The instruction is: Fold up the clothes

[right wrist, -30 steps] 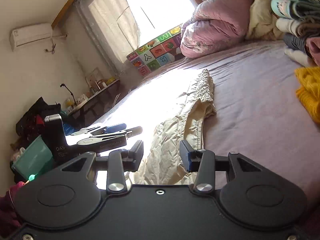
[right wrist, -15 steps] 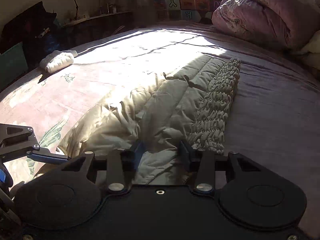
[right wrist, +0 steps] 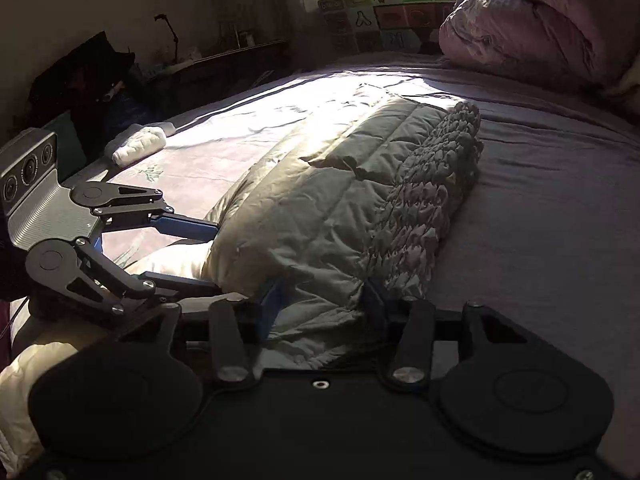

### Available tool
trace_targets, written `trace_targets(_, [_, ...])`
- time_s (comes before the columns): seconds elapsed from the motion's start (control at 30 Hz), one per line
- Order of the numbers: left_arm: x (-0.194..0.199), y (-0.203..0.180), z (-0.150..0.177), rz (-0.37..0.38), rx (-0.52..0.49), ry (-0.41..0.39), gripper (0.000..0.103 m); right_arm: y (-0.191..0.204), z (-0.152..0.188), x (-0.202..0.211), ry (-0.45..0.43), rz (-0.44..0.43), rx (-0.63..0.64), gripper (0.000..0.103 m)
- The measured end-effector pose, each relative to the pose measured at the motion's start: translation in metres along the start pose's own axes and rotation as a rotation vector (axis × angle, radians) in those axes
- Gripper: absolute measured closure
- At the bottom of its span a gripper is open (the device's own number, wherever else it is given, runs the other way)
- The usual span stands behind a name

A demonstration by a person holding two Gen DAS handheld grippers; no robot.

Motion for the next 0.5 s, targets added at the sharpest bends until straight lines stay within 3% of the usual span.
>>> trace_targets(0.13, [0.036,0.002,-0.001,-0.02,0.032,-0.046,0.04,0.01,-0.005,0.008,0.013,0.029,0.045,0.055])
trace_targets(0.27, [0.081,0.002,-0.001,-0.065,0.026,-0.09,0.04,0.022,-0.009,0.05,-0.067,0.058,0.103,0.047])
trace_targets(0.33, [0.095,0.001,0.001,-0.086,0.078,-0.119,0.04,0.032,-0.008,0.071,-0.1,0.08,0.168,0.044])
trace_targets(0.4, [0.106,-0.005,0.001,-0.056,0.162,-0.165,0.04,0.043,-0.011,0.085,-0.13,0.08,0.18,0.043])
trace_targets(0.47, [0.11,-0.021,0.002,-0.011,0.178,-0.172,0.04,0.052,-0.01,0.081,-0.09,0.078,0.184,0.043])
trace_targets(0.5, [0.105,-0.032,0.007,-0.022,0.135,-0.139,0.04,0.057,-0.003,0.067,0.01,0.092,0.226,0.043])
Point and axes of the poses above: each gripper's, at about its wrist camera, not at the fingertips, and x roughly against the way its jaws point, y to its left, z to its underside, the point moved 5 cm from there along -x, roughly the way its jaws point, and after that the axes turned 1 degree about x, right-handed, at the moved point
